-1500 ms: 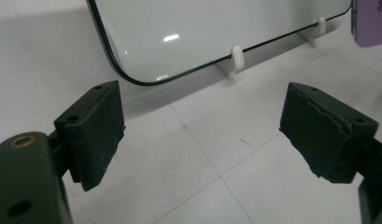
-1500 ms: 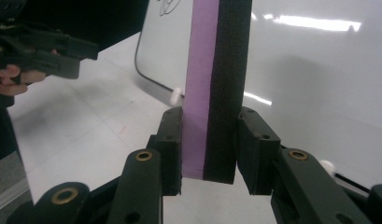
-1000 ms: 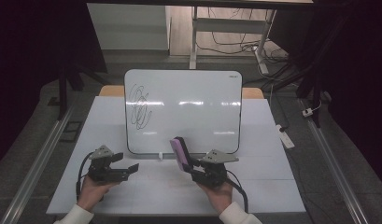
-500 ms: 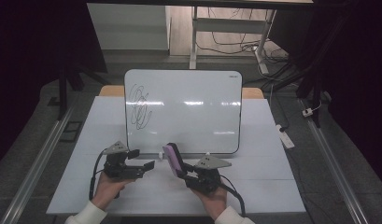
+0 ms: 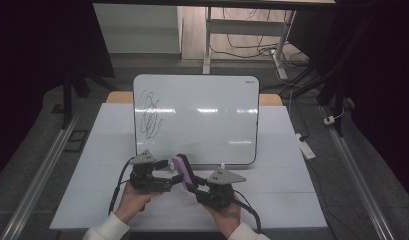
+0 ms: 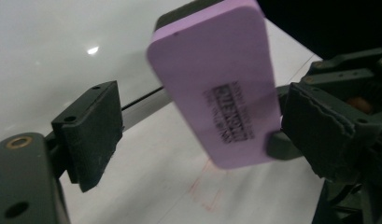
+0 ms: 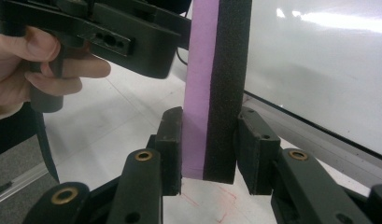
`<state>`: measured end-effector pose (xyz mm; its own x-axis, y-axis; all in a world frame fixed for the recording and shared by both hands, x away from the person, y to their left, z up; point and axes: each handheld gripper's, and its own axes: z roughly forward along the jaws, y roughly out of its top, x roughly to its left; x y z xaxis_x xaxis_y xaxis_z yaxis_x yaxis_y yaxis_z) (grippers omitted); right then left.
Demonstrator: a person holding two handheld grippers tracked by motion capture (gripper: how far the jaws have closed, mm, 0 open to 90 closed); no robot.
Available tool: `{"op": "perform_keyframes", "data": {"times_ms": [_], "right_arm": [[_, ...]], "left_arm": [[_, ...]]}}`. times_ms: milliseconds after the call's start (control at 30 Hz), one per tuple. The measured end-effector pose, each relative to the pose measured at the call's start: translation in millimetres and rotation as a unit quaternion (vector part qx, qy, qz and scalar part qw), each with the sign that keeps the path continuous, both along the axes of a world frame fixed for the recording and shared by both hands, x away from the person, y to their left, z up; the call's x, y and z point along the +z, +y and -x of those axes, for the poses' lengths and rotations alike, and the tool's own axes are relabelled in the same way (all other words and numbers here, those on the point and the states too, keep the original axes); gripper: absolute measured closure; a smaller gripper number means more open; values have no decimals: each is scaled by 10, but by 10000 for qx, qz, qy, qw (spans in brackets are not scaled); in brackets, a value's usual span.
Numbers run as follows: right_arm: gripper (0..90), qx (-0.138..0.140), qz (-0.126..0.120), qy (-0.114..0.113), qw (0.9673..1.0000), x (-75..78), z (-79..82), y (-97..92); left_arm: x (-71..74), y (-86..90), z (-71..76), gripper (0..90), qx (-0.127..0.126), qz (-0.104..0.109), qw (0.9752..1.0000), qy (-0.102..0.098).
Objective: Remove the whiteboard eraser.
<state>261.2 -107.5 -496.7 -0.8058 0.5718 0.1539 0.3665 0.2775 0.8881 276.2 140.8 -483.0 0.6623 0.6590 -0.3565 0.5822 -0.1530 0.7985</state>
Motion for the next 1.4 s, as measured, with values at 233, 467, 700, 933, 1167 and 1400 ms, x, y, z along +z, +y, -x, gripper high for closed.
{"op": "perform_keyframes", "data": {"times_ms": [233,467,700,933,1167,1400], "right_arm": [[640,0,-45,-102,9999,7,29,7],[639,35,-54,-157,9999,-1,47,25],[634,-14,-36,-78,10000,-44,27,29],[633,-36,-42,-69,10000,-54,25,32],[608,12,-157,-113,9998,-35,25,22],[400,18,-114,-144,9998,31,-8,-197]], "left_arm": [[-22,-88,-38,214,-190,148,9997,57],[-24,-108,-46,298,-265,263,9993,77],[-7,-128,-15,361,-187,226,9995,-66],[13,-160,16,382,-148,156,9995,-211],[57,-169,34,393,-146,178,9993,-309],[154,-67,36,396,-36,73,9987,-496]]}}
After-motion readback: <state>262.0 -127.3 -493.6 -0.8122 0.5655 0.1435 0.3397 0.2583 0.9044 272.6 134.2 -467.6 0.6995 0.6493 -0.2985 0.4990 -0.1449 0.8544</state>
